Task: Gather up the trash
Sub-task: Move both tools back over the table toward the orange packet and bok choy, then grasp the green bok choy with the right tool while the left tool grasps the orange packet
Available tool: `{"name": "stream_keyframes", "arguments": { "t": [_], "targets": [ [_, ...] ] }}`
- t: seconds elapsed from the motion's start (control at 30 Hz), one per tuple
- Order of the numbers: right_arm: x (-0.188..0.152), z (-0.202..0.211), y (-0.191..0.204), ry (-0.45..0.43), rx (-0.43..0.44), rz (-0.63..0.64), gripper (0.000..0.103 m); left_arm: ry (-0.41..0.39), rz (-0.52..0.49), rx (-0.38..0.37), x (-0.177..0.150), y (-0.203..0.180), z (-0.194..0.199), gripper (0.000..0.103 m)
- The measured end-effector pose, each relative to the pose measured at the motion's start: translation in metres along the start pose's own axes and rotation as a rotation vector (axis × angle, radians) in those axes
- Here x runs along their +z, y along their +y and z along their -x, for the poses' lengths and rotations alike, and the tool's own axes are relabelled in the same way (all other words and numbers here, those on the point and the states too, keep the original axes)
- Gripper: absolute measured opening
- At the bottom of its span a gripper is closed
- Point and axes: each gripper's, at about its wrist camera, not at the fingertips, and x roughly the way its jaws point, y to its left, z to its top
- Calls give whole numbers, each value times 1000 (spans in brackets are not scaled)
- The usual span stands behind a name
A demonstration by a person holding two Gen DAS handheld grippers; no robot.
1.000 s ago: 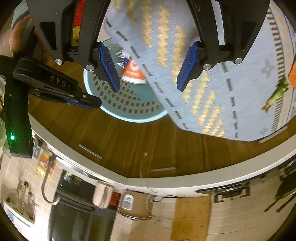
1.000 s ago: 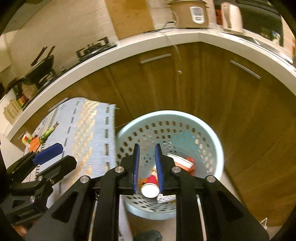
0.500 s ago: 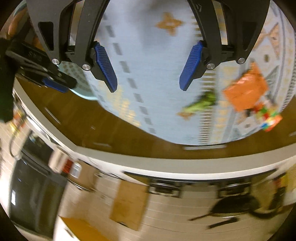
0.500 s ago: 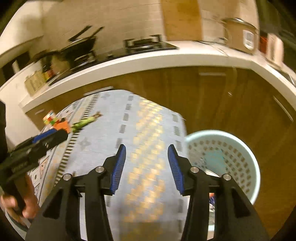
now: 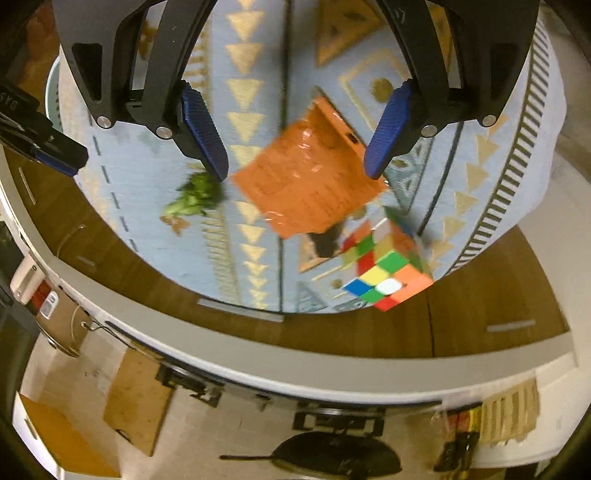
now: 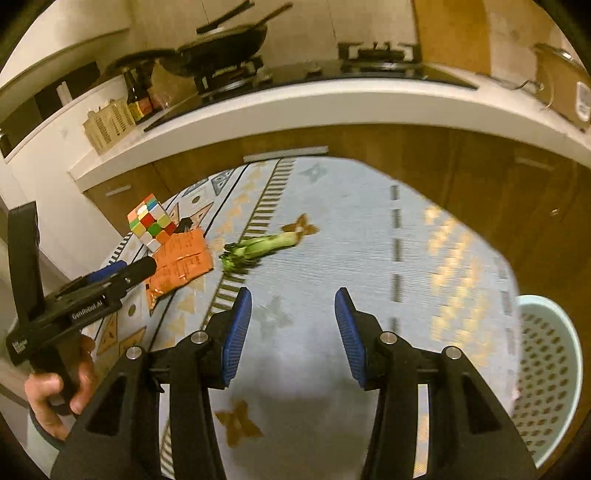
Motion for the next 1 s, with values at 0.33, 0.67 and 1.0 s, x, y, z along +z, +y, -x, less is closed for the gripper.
{"name": "stream_keyframes", "arguments": {
  "t": [0.33,0.67,1.0],
  "targets": [
    [20,-68,13,71,23,-90,43,31,9,-55,-5,18,-28,71],
    [36,-100,7,96,71,-228,44,16,-61,-106,-14,7,-31,30],
    [58,-118,35,73,-64,-196,44,-28,-41,-183,-19,13,-19,0]
  ]
}}
